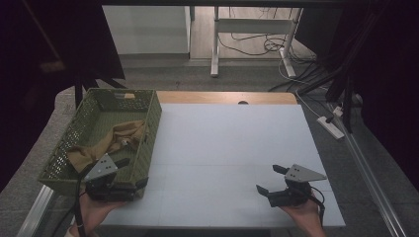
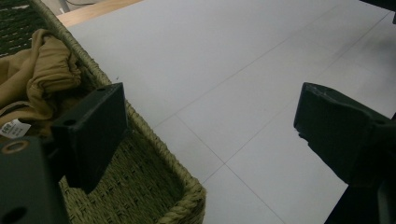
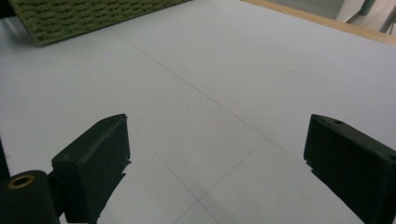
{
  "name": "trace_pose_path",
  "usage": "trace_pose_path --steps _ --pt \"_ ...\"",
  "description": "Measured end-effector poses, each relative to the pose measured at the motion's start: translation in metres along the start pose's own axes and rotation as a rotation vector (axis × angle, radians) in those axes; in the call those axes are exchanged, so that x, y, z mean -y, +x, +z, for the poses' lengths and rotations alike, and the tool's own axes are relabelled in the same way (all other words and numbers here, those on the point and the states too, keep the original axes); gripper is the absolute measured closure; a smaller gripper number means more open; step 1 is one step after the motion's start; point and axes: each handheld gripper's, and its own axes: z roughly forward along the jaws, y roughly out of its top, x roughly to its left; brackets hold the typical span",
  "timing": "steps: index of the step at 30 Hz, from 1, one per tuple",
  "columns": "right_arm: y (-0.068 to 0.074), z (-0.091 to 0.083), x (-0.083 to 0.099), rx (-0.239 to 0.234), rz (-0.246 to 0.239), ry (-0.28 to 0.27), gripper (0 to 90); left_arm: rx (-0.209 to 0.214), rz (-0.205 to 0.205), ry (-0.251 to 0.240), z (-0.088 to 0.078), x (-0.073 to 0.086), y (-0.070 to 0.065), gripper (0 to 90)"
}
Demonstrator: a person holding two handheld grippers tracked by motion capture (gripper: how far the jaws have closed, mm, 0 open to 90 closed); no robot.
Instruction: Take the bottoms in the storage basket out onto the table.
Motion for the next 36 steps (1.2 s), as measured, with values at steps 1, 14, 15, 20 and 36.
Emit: trace_pose_path --steps 1,14,15,20,36 --pt "0.000 0.000 0.000 0.000 0.000 0.000 6.9 0.000 0.000 0.000 0.000 0.000 0.000 11.0" --pt "-0.001 0.003 -0.003 -0.003 -0.025 -0.017 7.2 0.008 0.010 -0.003 -0.003 0.002 -0.003 10.9" --pt "-0.001 0.003 -0.003 -0.003 -0.025 -0.017 7.2 0.008 0.010 -0.003 -0.003 0.002 -0.003 11.0" --pt "-0.001 0.007 -0.005 -0.002 -0.036 -0.015 7.5 -0.001 0.007 0.009 -0.005 0.004 -0.005 11.1" --pt "0.001 0.010 -0.005 -0.004 -0.045 0.004 7.5 -0.002 0.015 0.003 -0.006 0.002 -0.007 11.5"
